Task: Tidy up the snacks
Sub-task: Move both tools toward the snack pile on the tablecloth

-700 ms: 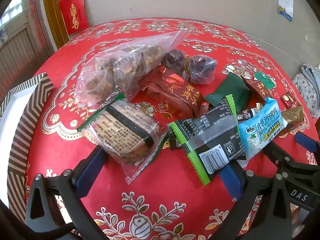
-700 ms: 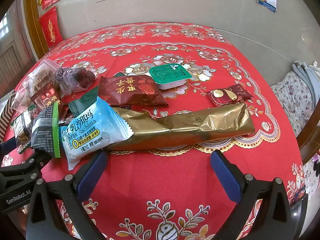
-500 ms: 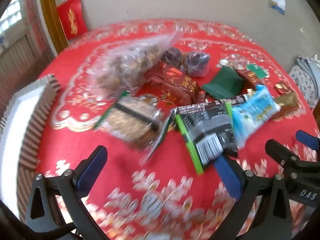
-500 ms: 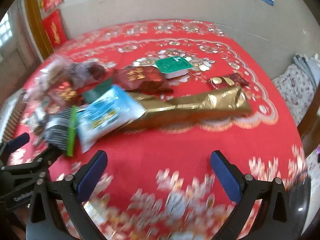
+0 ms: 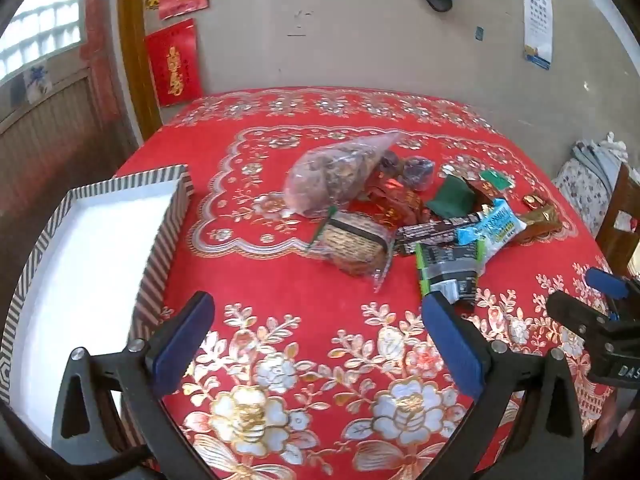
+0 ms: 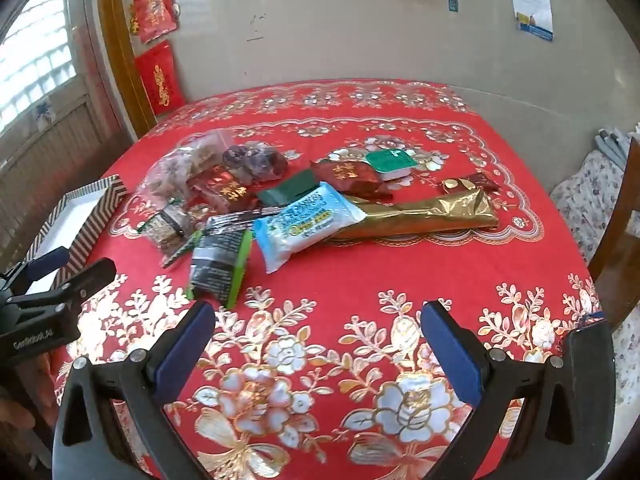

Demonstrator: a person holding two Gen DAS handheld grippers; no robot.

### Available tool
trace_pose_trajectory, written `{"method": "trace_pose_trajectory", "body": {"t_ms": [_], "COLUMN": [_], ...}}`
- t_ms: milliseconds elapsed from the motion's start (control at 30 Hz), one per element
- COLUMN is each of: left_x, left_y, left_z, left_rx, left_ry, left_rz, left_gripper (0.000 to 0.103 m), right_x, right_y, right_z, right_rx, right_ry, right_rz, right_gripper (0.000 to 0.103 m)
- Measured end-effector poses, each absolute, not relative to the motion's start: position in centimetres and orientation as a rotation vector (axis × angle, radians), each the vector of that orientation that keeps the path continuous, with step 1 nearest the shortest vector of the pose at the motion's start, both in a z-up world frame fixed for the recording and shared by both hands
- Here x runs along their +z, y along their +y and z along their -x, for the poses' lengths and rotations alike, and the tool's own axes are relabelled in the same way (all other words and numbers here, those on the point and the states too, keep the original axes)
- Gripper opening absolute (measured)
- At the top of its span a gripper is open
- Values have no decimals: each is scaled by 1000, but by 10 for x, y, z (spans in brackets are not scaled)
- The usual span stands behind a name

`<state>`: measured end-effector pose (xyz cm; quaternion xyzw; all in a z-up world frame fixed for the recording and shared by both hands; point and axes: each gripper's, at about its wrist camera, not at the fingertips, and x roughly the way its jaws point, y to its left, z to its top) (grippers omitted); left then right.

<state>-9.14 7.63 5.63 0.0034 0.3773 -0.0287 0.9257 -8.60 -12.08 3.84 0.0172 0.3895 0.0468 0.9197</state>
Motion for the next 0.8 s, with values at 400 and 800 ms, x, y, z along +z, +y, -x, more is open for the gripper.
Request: {"method": "trace_pose_trajectory", "body": {"t_ms": [400, 800], "left_x": [51, 53], "left_y": [83, 82], "left_z": [91, 91], "left_rx": [-53, -47], "left_ry": [774, 763], "left_rz": [9, 11], "left_gripper": [103, 103], "right_x": [44, 44], "right_y": [-102, -97], "right_z": [92, 92], "right_rx": [135, 147], "right_ry": [785, 784], "right_rz": [-37, -42], "right_gripper": [103, 103]}}
